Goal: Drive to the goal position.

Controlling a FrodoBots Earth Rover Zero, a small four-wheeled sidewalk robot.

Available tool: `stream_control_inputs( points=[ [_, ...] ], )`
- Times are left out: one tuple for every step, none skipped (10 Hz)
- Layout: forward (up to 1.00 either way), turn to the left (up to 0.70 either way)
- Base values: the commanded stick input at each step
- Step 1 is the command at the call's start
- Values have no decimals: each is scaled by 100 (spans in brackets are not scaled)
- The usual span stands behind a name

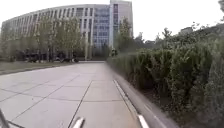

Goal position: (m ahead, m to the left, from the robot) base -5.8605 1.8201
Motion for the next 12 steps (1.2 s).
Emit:
stream_control_inputs(
  points=[
    [4, 0],
    [4, 0],
    [4, 0],
    [4, 0],
    [2, 0],
    [2, 0],
    [4, 0],
    [4, 0],
    [4, 0],
    [4, 0],
    [4, 0],
    [4, 0]
  ],
)
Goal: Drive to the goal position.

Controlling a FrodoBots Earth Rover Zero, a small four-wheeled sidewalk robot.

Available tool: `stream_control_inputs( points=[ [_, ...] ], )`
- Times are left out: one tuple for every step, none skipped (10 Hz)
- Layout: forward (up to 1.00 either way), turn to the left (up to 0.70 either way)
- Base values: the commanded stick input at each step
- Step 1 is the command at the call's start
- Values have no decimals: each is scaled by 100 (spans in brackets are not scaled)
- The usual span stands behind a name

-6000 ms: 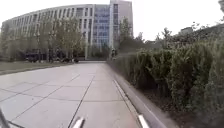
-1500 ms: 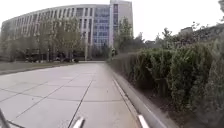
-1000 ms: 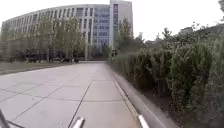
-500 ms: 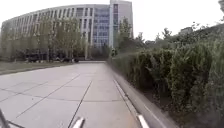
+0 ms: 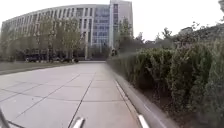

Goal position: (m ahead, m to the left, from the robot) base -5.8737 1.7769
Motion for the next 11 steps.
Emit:
stream_control_inputs(
  points=[
    [4, 0],
    [4, 0],
    [4, 0],
    [4, 0],
    [4, 0],
    [4, 0],
    [4, 0],
    [4, 0],
    [4, 0],
    [4, 0],
    [4, 0]
  ],
)
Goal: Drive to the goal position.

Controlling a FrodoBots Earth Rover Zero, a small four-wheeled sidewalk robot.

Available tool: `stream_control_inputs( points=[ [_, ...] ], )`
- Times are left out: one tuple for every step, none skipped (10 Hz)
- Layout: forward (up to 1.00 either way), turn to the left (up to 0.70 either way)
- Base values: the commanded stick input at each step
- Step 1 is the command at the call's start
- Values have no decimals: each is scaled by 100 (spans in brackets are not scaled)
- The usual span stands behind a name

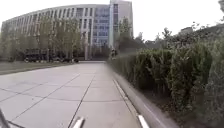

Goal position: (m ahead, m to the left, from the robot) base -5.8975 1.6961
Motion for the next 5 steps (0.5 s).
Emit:
stream_control_inputs(
  points=[
    [4, 0],
    [4, 0],
    [2, 0],
    [1, 0],
    [4, 0]
  ],
)
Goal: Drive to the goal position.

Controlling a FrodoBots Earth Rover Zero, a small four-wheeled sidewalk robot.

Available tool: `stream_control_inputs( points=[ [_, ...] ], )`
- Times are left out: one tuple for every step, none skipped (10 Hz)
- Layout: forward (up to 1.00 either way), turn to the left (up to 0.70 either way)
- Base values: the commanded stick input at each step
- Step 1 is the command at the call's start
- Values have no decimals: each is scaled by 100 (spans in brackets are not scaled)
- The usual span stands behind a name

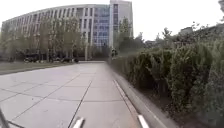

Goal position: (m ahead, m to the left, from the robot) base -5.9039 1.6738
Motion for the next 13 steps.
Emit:
stream_control_inputs(
  points=[
    [4, 0],
    [4, 0],
    [4, 0],
    [4, 0],
    [4, 0],
    [4, 0],
    [4, 0],
    [4, 0],
    [4, 0],
    [4, 0],
    [4, 0],
    [4, 0],
    [4, 0]
  ],
)
